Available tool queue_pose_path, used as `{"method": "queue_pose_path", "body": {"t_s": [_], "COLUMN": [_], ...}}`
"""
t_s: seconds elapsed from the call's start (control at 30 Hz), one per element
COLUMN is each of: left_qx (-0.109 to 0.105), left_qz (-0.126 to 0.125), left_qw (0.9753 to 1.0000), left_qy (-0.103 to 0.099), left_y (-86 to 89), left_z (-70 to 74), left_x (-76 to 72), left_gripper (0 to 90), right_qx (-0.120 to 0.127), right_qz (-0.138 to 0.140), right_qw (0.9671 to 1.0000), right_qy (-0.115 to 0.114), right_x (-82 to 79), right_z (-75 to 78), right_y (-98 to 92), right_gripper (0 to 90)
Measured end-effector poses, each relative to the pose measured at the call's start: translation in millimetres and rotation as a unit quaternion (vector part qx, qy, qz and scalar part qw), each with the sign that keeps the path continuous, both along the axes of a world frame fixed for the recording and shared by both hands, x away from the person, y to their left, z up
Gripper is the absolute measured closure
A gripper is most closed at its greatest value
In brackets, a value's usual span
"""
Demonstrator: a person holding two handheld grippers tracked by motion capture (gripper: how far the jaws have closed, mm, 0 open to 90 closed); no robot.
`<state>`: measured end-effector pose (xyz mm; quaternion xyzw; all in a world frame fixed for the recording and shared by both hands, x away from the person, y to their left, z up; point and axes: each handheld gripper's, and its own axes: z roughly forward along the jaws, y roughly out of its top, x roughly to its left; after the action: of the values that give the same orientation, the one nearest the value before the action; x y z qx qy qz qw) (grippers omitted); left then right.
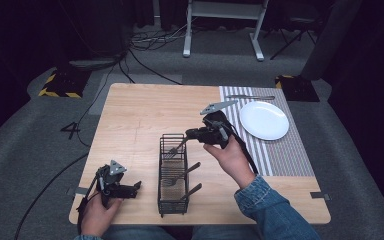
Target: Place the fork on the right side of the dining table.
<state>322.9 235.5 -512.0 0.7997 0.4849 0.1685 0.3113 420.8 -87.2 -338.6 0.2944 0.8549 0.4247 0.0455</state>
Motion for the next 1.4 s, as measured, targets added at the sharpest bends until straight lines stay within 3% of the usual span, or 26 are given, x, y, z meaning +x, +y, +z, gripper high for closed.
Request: {"method": "queue_pose_path", "body": {"t_s": [0.33,0.77,0.9,1.07,1.4], "left_qx": [0.000,-0.002,-0.003,-0.001,0.000], "left_qz": [0.000,0.000,0.000,-0.002,-0.004], "left_qw": [1.0000,1.0000,1.0000,1.0000,1.0000], "left_qy": [0.000,0.001,0.000,0.000,0.000], "left_y": [0.0,-0.1,-0.3,-0.1,0.0], "left_z": [0.0,-0.1,-0.1,-0.1,0.0], "left_x": [0.0,0.3,0.7,0.9,1.1], "left_gripper": [0.4,0.3,0.3,0.3,0.2], "right_qx": [0.019,0.055,0.057,0.074,0.080], "right_qz": [0.002,-0.002,-0.007,-0.021,-0.047], "right_qw": [0.9998,0.9984,0.9978,0.9962,0.9942], "right_qy": [-0.006,-0.014,-0.032,-0.041,-0.054], "right_x": [-8.5,-18.4,-22.1,-23.7,-25.6], "right_z": [14.6,42.7,49.5,61.9,70.4], "right_y": [-9.0,-39.0,-47.4,-69.4,-102.4], "right_gripper": [86.6,86.6,86.6,86.6,86.6]}}
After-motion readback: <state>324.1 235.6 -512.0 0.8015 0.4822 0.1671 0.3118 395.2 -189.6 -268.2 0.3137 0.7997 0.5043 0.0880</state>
